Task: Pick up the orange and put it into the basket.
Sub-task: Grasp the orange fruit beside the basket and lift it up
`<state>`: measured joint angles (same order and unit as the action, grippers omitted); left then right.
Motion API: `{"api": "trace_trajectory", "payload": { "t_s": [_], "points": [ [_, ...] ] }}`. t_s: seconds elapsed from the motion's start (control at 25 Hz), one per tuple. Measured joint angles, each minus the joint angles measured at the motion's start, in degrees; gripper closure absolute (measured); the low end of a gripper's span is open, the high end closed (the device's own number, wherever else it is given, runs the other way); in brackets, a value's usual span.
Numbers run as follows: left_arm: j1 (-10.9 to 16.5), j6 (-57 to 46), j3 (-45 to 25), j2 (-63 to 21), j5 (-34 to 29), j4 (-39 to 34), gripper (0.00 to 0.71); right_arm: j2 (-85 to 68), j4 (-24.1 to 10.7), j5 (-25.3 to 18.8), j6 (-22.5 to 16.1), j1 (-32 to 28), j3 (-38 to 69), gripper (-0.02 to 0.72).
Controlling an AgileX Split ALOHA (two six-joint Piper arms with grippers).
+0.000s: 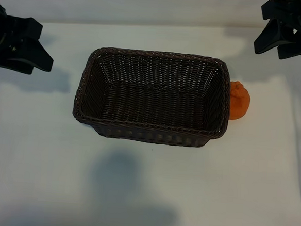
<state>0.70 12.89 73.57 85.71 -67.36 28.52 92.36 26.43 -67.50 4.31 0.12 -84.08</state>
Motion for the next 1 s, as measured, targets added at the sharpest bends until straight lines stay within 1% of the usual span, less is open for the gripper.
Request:
{"api": "trace_trajectory", "payload": {
  "t_s": [0.12,0.32,0.88,1.0],
  "points": [
    [0.0,-0.5,0.0,0.0,0.0,-0.1,0.253,0.0,0.0,0.3,0.0,0.0,0.0,0.225],
    [0.0,-1.0,0.0,0.0,0.3,-0.1,0.253,0.0,0.0,2.3,0.0,0.0,0.0,0.225],
    [0.0,-1.0,0.0,0.0,3.8,-0.1,0.253,0.0,-0.2,1.9,0.0,0.0,0.0,0.225],
    [0.0,-0.8,0.0,0.0,3.8,-0.1,0.253,0.0,-1.2,1.9,0.9,0.0,0.0,0.225]
  ]
}}
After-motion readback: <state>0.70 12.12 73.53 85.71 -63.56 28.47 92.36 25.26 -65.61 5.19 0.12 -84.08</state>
